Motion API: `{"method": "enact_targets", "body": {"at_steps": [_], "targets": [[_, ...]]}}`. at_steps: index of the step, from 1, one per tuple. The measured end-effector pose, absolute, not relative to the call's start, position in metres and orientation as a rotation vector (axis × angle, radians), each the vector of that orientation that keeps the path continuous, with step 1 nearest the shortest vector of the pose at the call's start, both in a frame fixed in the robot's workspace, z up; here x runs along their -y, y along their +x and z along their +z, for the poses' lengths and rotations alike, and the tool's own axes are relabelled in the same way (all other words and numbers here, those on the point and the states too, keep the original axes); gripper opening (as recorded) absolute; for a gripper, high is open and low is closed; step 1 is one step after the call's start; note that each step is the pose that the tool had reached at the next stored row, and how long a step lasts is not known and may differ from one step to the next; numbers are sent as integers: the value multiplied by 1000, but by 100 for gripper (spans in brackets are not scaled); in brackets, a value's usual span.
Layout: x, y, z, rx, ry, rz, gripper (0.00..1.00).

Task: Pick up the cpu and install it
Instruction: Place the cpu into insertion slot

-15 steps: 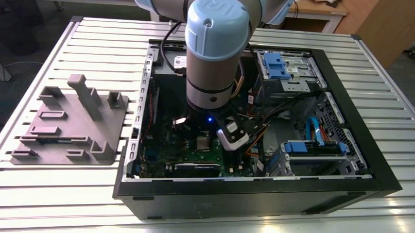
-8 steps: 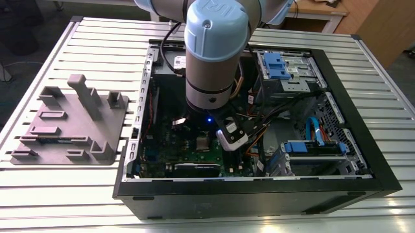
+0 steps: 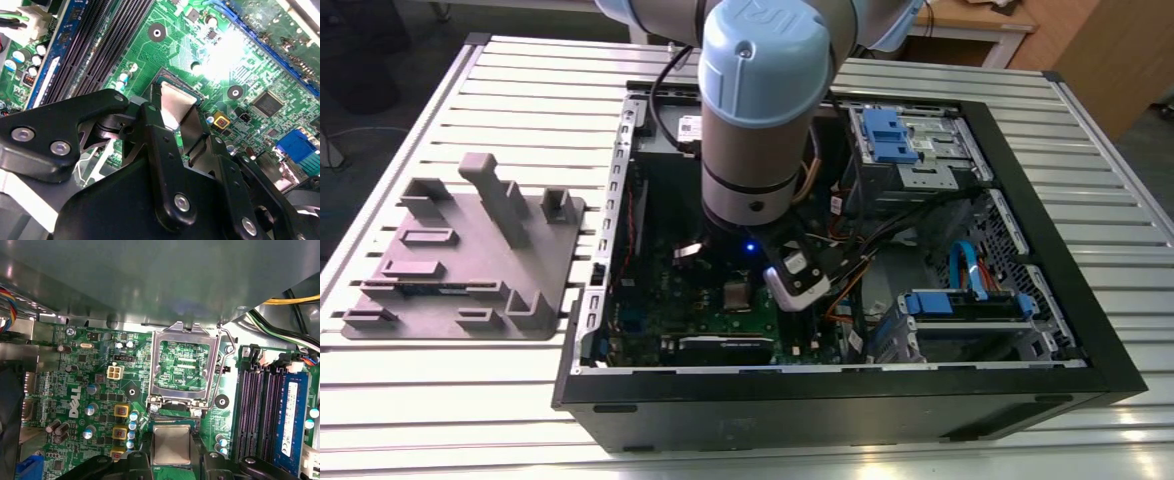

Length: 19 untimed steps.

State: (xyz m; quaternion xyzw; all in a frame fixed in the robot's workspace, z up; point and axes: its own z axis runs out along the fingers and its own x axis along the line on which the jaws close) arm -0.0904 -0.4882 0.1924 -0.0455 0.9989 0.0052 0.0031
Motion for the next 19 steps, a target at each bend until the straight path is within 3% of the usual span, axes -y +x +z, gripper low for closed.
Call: {"method": "enact_targets", "body": {"at_steps": [19], "targets": [[488,-91,191,-3132,-143,16,40]]}}
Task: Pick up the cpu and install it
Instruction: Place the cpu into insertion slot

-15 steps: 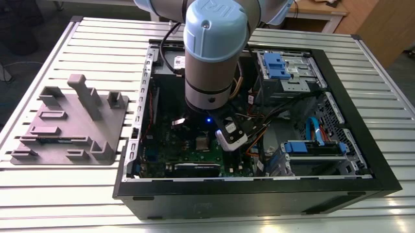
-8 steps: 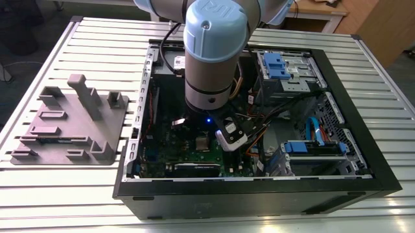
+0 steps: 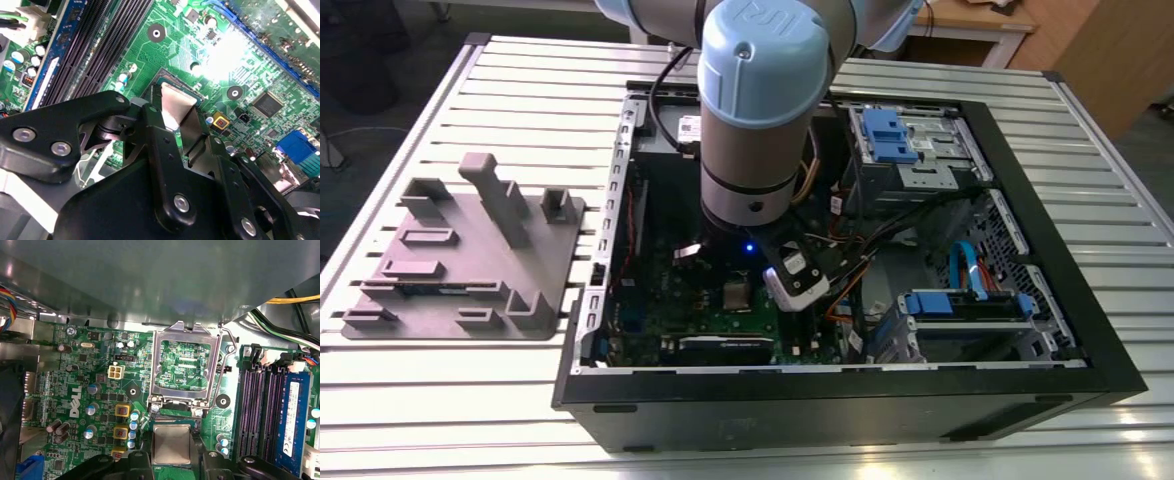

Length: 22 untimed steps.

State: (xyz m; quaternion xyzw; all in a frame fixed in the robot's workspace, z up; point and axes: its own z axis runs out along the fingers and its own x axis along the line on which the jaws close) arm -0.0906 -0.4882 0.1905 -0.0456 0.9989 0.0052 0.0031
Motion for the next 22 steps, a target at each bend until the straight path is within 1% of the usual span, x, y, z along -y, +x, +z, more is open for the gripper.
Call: {"method": "enact_targets", "body": {"at_steps": [22], "targets": [[488,-89,196,-3134,-93,16,40]]}}
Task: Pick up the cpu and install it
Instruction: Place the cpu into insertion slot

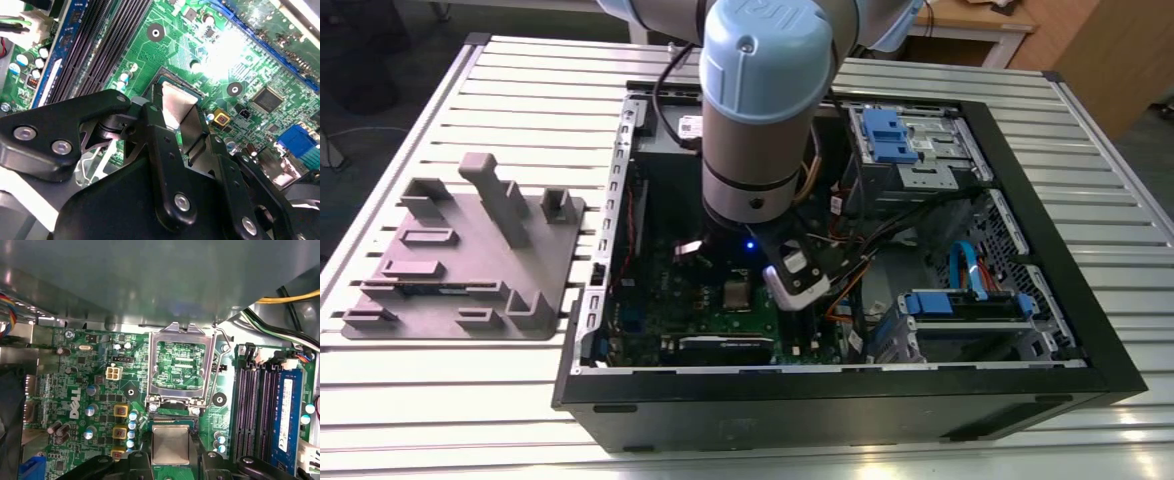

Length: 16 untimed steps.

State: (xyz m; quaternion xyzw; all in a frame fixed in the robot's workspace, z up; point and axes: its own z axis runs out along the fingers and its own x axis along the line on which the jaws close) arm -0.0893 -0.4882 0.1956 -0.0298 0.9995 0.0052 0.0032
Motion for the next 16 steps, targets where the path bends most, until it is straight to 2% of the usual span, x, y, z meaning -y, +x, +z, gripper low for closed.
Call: {"method": "enact_targets", "body": {"at_steps": [16], "targets": [[488,-89,191,-3135,1,16,40]]}}
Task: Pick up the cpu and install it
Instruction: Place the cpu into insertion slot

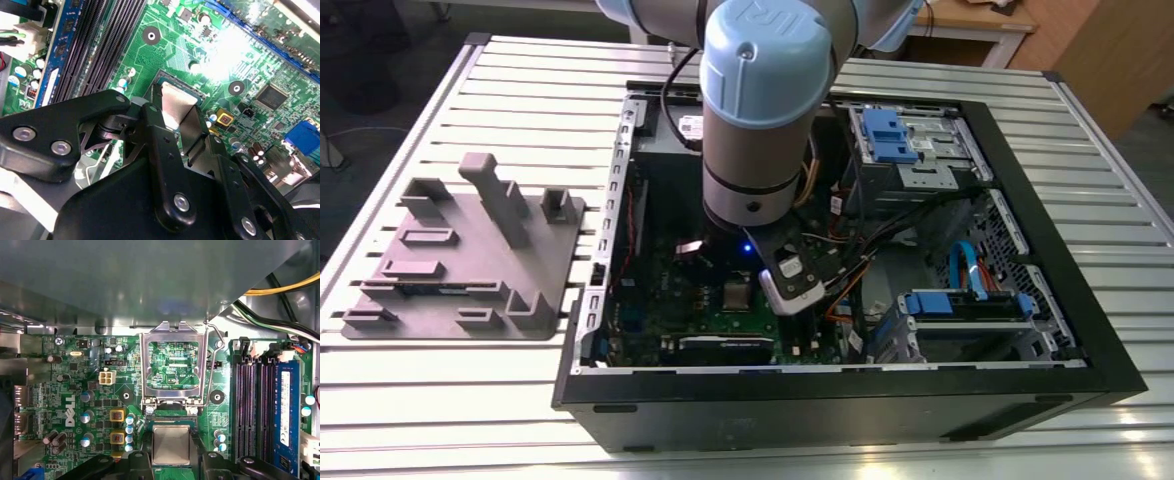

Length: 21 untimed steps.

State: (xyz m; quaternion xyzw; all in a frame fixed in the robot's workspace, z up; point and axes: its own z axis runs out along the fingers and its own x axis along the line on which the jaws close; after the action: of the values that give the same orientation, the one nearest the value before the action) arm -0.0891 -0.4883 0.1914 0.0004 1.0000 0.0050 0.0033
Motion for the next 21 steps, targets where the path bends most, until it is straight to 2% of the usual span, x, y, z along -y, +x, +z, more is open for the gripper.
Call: {"method": "enact_targets", "body": {"at_steps": [12,13,14,21], "targets": [[488,-89,190,-3135,1,16,40],[488,-89,190,-3134,1,17,41],[488,-89,190,-3135,1,17,46],[488,-89,192,-3135,1,16,46]]}}
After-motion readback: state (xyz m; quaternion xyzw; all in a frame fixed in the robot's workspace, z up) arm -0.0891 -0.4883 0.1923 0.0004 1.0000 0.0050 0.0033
